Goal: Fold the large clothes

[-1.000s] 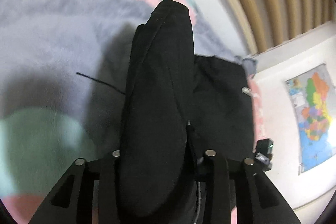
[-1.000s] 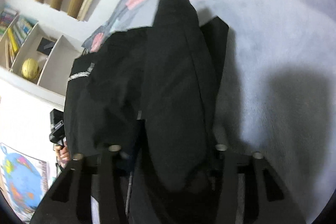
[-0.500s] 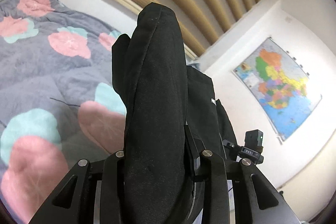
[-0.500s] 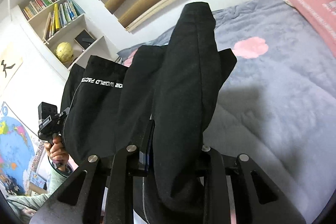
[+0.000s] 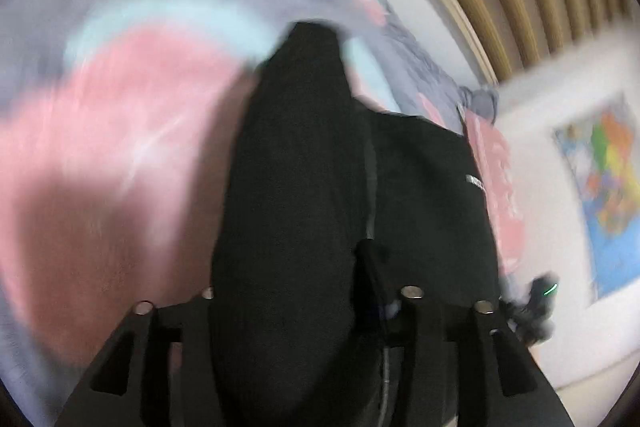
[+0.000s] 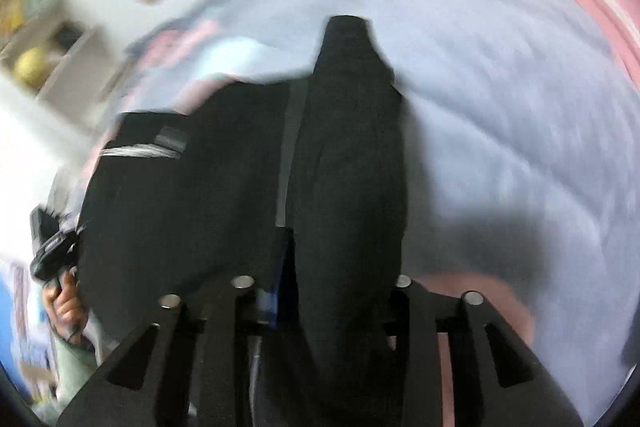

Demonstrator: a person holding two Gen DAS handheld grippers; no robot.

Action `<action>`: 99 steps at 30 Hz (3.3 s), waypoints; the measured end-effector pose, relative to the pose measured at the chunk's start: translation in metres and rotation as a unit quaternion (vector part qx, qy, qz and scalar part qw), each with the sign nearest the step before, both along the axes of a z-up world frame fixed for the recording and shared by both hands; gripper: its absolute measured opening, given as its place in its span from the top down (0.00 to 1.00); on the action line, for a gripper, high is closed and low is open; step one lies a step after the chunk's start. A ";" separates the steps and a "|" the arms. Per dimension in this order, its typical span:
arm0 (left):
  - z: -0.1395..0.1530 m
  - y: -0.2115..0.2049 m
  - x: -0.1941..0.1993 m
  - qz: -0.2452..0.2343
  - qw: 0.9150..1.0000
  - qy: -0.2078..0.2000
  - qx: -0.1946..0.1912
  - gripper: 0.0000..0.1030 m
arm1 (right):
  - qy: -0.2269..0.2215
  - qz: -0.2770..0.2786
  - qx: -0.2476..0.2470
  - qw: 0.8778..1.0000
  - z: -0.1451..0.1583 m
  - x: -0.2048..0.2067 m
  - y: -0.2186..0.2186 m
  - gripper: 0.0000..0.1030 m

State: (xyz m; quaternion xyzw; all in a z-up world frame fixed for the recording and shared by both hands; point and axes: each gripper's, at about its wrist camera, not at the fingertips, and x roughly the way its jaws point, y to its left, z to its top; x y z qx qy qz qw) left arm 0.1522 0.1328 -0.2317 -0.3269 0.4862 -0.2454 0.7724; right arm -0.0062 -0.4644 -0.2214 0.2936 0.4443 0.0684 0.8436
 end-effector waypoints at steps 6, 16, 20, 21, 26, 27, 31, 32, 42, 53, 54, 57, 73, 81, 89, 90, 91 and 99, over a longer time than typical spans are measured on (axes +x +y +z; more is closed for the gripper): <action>0.015 0.049 -0.013 0.055 0.998 -0.008 -0.011 0.47 | -0.004 -0.068 0.040 0.997 0.006 -0.038 -0.031 0.42; 0.123 -0.054 -0.073 -0.035 0.965 -0.182 0.188 0.48 | -0.083 0.006 -0.178 0.980 0.118 -0.035 0.122 0.39; 0.071 -0.093 -0.068 -0.059 0.967 -0.098 0.229 0.49 | 0.004 0.038 -0.199 0.979 0.057 -0.006 0.167 0.39; 0.053 -0.095 -0.064 -0.060 0.968 -0.081 0.229 0.49 | 0.022 0.040 -0.192 0.980 0.044 0.000 0.173 0.38; 0.045 -0.097 -0.069 -0.043 0.970 -0.094 0.221 0.49 | -0.008 0.007 -0.214 0.977 0.026 0.001 0.186 0.37; 0.045 -0.100 -0.071 -0.040 0.967 -0.100 0.229 0.49 | -0.010 0.001 -0.205 0.979 0.027 -0.001 0.184 0.37; 0.056 -0.120 -0.099 -0.009 0.942 -0.146 0.302 0.48 | -0.005 -0.017 -0.195 0.981 0.039 -0.009 0.186 0.37; 0.060 -0.127 -0.111 -0.001 0.931 -0.159 0.329 0.47 | -0.005 -0.020 -0.195 0.981 0.044 -0.012 0.187 0.37; 0.158 -0.142 -0.180 0.010 0.882 -0.282 0.378 0.31 | -0.099 -0.056 -0.227 0.967 0.140 -0.050 0.215 0.22; 0.303 -0.135 -0.225 0.059 0.859 -0.380 0.337 0.24 | -0.232 -0.085 -0.283 0.927 0.282 -0.102 0.246 0.00; 0.303 -0.134 -0.229 0.062 0.861 -0.380 0.332 0.24 | -0.233 -0.089 -0.293 0.923 0.283 -0.106 0.252 0.00; 0.288 -0.135 -0.234 0.070 0.867 -0.364 0.332 0.24 | -0.221 -0.081 -0.302 0.924 0.274 -0.110 0.262 0.00; 0.212 -0.142 -0.224 0.089 0.864 -0.296 0.397 0.24 | -0.142 -0.041 -0.310 0.939 0.186 -0.084 0.280 0.00; 0.208 -0.142 -0.222 0.097 0.861 -0.290 0.406 0.24 | -0.126 -0.040 -0.306 0.943 0.176 -0.081 0.274 0.00; 0.206 -0.141 -0.219 0.108 0.865 -0.280 0.403 0.24 | -0.117 -0.032 -0.287 0.950 0.169 -0.076 0.276 0.00; 0.205 -0.140 -0.218 0.110 0.865 -0.278 0.403 0.24 | -0.117 -0.032 -0.286 0.950 0.168 -0.075 0.276 0.00; 0.205 -0.139 -0.217 0.110 0.865 -0.277 0.404 0.24 | -0.117 -0.032 -0.287 0.950 0.168 -0.074 0.276 0.00; 0.202 -0.146 -0.216 0.104 0.862 -0.278 0.412 0.24 | -0.103 -0.024 -0.284 0.953 0.158 -0.068 0.277 0.00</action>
